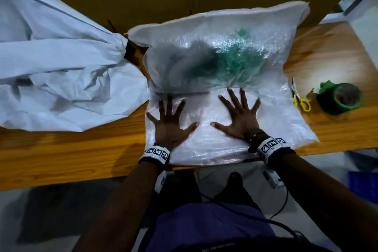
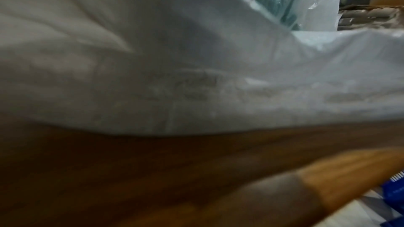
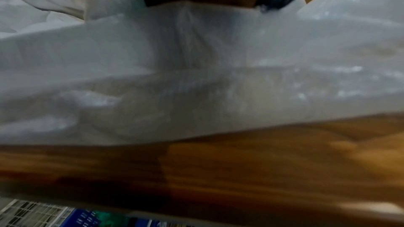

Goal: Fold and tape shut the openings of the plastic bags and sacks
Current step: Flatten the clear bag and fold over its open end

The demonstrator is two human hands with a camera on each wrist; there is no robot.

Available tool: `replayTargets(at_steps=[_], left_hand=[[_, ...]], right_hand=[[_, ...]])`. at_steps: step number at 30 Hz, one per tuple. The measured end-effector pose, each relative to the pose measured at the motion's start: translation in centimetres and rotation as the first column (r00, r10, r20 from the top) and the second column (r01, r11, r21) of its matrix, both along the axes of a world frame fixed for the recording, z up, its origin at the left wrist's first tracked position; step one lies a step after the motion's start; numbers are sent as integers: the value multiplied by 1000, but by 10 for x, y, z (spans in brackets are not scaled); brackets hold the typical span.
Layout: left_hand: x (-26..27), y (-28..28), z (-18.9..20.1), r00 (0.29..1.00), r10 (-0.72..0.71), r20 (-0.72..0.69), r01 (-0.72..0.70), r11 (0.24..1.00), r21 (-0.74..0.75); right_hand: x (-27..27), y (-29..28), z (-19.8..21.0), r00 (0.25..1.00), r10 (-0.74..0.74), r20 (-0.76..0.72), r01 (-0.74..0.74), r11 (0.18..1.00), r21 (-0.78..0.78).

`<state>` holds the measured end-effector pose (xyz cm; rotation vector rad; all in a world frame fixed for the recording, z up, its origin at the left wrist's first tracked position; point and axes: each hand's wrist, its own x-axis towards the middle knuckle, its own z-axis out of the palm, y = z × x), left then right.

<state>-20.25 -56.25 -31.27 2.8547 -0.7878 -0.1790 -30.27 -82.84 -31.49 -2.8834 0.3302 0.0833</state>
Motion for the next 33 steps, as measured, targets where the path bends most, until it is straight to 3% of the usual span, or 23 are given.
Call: replayTargets(at_steps=[7,9,12,15,19,33], left_hand=[[-30,-42,14,999,32,39,-30,999,-30],[-46,-72,19,998,-34,46,36,998,-55],[-58,-95,10,999,-40,-4,40,998,-50],[-62,-92,-4,1000,-15,-18,14,1000,-23],[-63,-93,-5,999,-20,-50,18,999,-36],[-71,-90,13,998,-40,-44,38,999,-38]], right_hand=[[2,-9,7,997,52,-53,-48,996,69],[-1,-21,24,999,41,25,-43,992,119],[-22,-55,38,979,31,201,-36,999,24],[-52,-96,23,991,52,126,-48,998,-38],[-73,-109,-1,998,11,68,-11,1000,-5],[-71,-102,9,998,32,59,-33,999,16]])
